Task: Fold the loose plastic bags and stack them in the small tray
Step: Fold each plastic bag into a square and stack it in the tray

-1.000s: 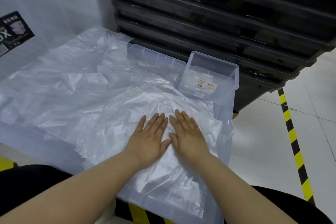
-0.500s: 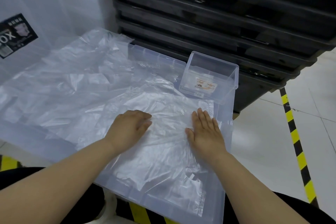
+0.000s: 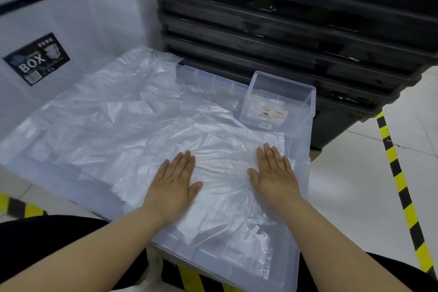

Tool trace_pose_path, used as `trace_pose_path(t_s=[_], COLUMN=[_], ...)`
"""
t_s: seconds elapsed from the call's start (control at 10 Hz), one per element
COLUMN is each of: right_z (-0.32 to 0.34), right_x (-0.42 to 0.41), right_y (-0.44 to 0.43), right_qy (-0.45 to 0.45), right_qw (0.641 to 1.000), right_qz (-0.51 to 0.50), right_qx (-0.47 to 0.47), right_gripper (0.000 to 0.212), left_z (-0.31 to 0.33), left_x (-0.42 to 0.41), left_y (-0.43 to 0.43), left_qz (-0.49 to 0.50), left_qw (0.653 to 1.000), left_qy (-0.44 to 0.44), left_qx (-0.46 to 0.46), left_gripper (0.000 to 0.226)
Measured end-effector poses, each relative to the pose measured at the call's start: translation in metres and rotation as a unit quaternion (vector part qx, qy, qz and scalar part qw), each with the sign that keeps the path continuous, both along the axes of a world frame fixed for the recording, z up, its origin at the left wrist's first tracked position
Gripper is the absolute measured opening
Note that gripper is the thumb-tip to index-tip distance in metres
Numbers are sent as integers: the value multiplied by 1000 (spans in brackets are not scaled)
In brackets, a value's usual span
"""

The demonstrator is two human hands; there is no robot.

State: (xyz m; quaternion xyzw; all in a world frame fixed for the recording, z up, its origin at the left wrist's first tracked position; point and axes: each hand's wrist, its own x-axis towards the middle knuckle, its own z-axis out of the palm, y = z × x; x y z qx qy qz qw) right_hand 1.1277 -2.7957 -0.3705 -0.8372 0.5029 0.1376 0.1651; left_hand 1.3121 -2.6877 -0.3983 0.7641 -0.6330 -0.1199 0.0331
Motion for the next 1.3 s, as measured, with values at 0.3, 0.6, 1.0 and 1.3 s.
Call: trace_pose_path(t_s=[0.3, 0.6, 1.0, 1.3], right_z=[1, -1, 4, -15], right_x=[-2, -4, 19, 20], right_y=[-1, -5, 18, 30], right_qy=[-24, -53, -245, -278], right_qw=[1000, 998, 927, 908], right_qz=[1, -3, 208, 270], right_qx=[-3, -13, -195, -160], right_gripper=[57, 60, 47, 48], left_z=[42, 61, 52, 56], left_x=[18, 5, -18, -22], left_y=[-38, -69, -18, -8], left_qz=[126, 108, 381, 380], left_qw=[982, 962, 763, 705], left_qy=[88, 95, 522, 592], left_qx=[106, 231, 21, 91], left_gripper=[51, 34, 25, 37])
